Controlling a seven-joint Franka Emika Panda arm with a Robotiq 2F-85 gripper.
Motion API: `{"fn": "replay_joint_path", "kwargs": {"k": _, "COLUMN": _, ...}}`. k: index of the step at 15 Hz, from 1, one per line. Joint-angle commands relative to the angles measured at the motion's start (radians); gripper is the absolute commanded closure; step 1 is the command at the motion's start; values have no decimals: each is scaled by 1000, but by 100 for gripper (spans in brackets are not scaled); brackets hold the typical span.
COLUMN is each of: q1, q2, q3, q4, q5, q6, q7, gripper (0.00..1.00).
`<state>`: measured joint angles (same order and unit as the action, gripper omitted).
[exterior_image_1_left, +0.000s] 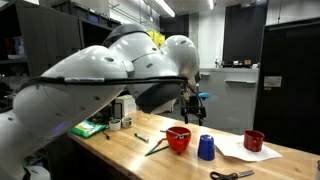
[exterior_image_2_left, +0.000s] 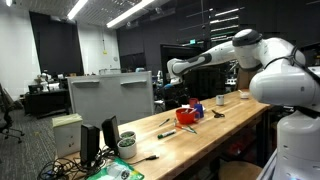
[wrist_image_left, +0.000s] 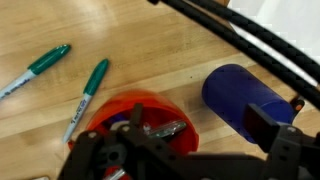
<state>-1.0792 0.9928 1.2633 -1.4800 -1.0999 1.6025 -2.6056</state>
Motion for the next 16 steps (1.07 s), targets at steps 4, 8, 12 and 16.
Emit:
{"fn": "replay_joint_path", "kwargs": {"k": 4, "q1": -111, "q2": 12, "q3": 78, "q4": -114, "q5": -38, "q6": -13, "q7": 0, "gripper": 0}}
{"fn": "replay_joint_path", "kwargs": {"k": 8, "q1": -116, "q2": 24, "q3": 77, "q4": -126, "q5": -44, "q6": -22, "q7": 0, "gripper": 0}}
{"fn": "replay_joint_path", "kwargs": {"k": 12, "q1": -97, "q2": 35, "q3": 66, "q4": -120, "q5": -54, "q6": -38, "q7": 0, "gripper": 0}}
{"fn": "replay_joint_path", "kwargs": {"k": 16, "q1": -92, "q2": 52, "q3": 63, "q4": -116, "q5": -62, "q6": -56, "q7": 0, "gripper": 0}}
